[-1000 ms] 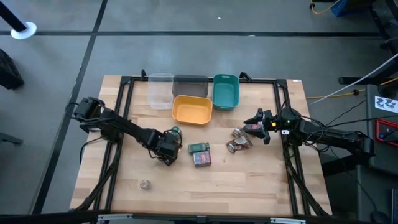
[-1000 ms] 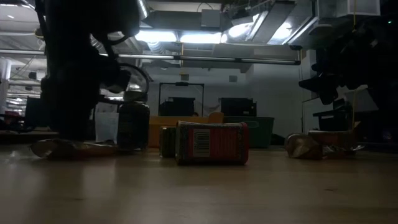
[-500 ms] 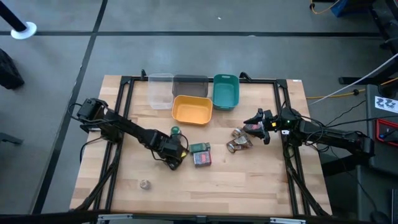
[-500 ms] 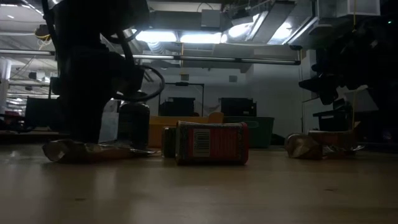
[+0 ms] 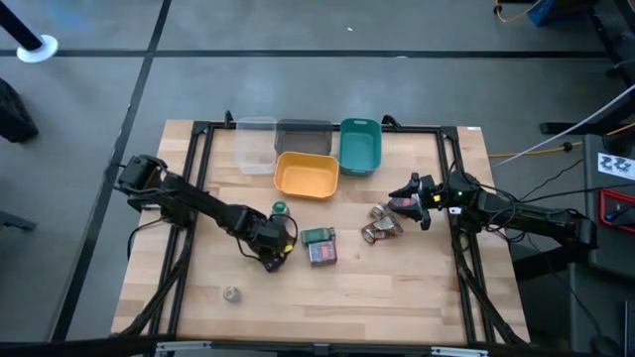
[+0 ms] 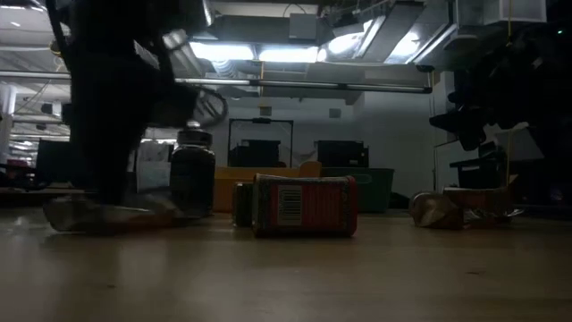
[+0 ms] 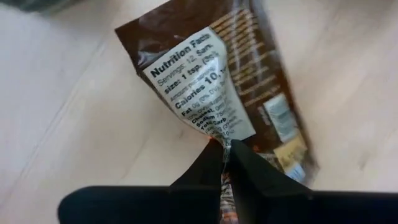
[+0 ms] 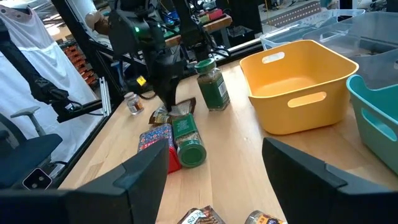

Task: Sort spices by type
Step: Put the left orange seasoning bag into the transparent bin

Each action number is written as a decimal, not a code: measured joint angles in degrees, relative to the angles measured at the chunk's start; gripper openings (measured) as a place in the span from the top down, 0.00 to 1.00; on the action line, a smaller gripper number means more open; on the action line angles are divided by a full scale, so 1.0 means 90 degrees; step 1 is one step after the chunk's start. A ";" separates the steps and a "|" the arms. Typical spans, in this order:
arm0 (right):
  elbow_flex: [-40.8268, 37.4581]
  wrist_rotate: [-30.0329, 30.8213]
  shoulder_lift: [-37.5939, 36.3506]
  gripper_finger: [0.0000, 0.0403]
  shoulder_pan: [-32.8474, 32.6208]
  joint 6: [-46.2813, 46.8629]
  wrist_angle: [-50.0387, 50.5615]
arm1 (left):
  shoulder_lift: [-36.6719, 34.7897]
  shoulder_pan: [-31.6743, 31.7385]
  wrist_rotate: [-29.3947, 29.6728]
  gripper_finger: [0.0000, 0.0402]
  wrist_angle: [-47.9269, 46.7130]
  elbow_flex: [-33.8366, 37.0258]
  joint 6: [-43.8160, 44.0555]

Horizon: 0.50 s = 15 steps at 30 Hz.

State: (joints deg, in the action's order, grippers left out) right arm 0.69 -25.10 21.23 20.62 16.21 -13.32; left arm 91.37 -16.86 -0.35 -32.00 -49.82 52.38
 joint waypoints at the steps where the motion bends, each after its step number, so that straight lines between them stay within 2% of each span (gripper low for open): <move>1: 0.0002 0.0000 0.0000 0.36 0.0000 0.0000 -0.0002 | -0.0152 -0.0002 0.0026 0.99 0.0051 -0.0004 -0.0005; 10: 0.0002 0.0000 0.0000 0.36 0.0000 0.0000 -0.0002 | -0.1432 -0.0002 0.0158 1.00 0.0193 -0.0031 -0.0174; 15: 0.0002 0.0002 0.0000 0.36 0.0000 0.0000 -0.0009 | -0.2215 0.0053 0.0969 1.00 0.0544 -0.0040 -0.0736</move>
State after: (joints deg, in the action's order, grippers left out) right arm 0.71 -25.08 21.23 20.62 16.21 -13.40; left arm 71.44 -16.38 8.38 -27.10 -50.18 45.76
